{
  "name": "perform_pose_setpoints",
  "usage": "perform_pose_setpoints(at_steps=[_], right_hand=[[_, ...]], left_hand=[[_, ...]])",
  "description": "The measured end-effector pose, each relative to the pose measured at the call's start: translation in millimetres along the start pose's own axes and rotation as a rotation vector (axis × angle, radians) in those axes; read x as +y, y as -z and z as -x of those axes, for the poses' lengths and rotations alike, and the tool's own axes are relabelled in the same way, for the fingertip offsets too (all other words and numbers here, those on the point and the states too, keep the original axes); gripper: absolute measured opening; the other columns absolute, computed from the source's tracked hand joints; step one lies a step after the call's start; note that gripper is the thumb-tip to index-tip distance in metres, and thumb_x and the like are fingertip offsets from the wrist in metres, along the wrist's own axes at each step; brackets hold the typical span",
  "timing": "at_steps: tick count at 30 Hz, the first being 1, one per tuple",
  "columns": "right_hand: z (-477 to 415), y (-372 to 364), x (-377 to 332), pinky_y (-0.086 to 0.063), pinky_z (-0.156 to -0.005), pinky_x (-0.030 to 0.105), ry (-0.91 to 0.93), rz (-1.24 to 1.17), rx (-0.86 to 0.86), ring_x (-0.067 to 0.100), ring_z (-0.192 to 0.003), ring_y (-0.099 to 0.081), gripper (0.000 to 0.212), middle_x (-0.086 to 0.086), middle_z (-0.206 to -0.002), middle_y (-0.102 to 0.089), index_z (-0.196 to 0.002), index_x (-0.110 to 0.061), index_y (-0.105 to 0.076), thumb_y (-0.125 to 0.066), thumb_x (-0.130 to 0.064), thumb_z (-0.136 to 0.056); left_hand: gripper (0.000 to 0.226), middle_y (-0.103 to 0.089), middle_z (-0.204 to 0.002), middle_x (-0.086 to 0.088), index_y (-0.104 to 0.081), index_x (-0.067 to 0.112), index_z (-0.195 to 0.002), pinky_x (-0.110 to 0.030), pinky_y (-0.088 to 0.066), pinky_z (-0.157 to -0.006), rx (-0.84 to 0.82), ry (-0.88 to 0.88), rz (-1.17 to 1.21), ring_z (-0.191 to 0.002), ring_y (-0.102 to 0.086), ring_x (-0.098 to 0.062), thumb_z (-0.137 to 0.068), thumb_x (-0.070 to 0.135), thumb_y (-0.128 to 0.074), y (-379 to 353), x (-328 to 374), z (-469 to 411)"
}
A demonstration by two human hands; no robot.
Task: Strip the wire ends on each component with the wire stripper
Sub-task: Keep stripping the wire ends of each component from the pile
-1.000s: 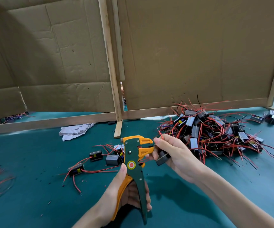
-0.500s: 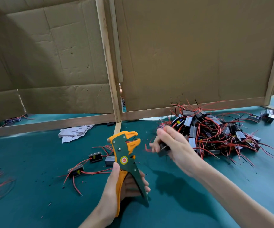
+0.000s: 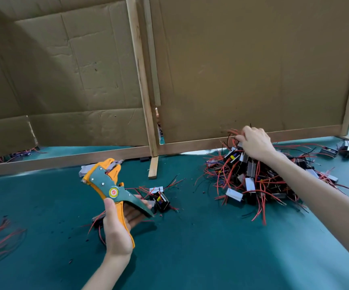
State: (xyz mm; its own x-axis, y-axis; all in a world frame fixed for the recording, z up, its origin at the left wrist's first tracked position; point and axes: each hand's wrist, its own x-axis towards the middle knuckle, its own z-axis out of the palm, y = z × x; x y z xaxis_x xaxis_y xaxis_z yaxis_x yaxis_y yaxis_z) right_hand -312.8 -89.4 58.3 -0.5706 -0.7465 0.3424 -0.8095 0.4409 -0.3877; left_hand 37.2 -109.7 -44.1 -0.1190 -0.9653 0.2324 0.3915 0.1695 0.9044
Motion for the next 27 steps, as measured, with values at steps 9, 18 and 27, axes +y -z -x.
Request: perform_pose_setpoints(at_steps=[9,18,27], right_hand=[[73.2,-29.4,-81.9,-0.037,-0.092,0.036,0.375,-0.278,0.135,0.033,-0.108,-0.052,0.031,0.015,-0.114,-0.054,-0.112,-0.003,-0.058,-0.059,-0.005,-0.081],[123.9,-103.1,-117.8,-0.046,-0.086,0.033,0.379,-0.428,-0.492,0.021,-0.089,-0.054,0.03,0.001,-0.098,-0.062,-0.118,-0.02,-0.058,-0.065,-0.023,-0.09],[108.1,-67.6,-67.9,-0.053,-0.066,0.023,0.043,-1.045,-0.526,0.014,-0.079,-0.061,0.018,0.006,-0.084,-0.066,-0.088,-0.009,-0.069,-0.054,-0.004,-0.097]], left_hand=[[0.08,-0.072,-0.081,-0.017,-0.062,0.0,-0.097,-0.035,-0.06,-0.063,0.092,0.041,0.021,-0.077,-0.07,-0.028,-0.078,0.07,-0.029,8.7,-6.3,-10.1],[0.095,-0.069,-0.095,-0.026,-0.059,-0.005,-0.11,-0.042,-0.056,-0.076,0.086,0.057,-0.011,-0.092,-0.067,-0.038,-0.07,0.077,-0.033,7.7,-6.7,-9.2],[0.087,-0.071,-0.087,-0.023,-0.059,-0.004,-0.102,-0.041,-0.056,-0.071,0.027,0.009,-0.053,-0.081,-0.07,-0.034,-0.075,0.073,-0.032,4.4,-7.8,-6.1]])
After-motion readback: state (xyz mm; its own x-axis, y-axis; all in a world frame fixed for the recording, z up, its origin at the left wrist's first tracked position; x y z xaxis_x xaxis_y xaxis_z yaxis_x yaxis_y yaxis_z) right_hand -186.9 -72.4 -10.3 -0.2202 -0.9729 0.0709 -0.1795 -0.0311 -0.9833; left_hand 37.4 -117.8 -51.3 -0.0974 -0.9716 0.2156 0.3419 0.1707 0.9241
